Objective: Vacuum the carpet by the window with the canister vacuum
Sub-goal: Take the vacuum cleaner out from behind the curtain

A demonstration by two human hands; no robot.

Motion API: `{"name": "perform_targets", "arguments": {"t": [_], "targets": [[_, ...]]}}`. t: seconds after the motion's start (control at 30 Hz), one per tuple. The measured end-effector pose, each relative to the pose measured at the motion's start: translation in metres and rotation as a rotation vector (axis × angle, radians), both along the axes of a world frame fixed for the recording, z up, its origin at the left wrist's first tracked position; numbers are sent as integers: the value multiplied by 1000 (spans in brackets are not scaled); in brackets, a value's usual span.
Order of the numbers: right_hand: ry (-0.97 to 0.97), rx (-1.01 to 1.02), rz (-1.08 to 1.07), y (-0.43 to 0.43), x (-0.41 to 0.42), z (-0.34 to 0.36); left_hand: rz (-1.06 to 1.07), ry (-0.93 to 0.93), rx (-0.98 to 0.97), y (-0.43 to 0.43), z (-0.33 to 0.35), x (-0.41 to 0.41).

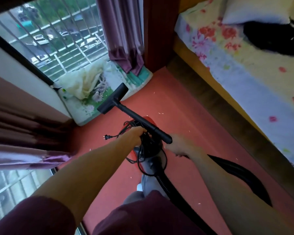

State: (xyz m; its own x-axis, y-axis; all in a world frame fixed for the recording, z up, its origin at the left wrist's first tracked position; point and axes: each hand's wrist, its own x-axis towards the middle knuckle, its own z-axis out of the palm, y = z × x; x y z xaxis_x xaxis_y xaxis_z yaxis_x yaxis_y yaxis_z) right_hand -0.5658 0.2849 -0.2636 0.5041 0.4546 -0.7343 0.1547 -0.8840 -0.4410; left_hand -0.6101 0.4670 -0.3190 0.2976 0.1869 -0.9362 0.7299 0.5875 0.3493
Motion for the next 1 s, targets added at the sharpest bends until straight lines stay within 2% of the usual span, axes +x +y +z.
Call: {"name": "perform_targets", "arguments": {"t": [0.4, 0.6, 0.77, 1.0], "targets": [[132, 32, -119, 53, 126, -54, -156, 94, -22, 58, -43, 131], [-43, -67, -202, 72, 161, -88, -220, 116, -12, 83, -80, 177], [-3, -29, -459, 93, 177, -134, -345, 102, 11, 105, -135, 226], [91, 125, -852, 141, 195, -219, -574, 72, 228, 145, -226, 302]]}}
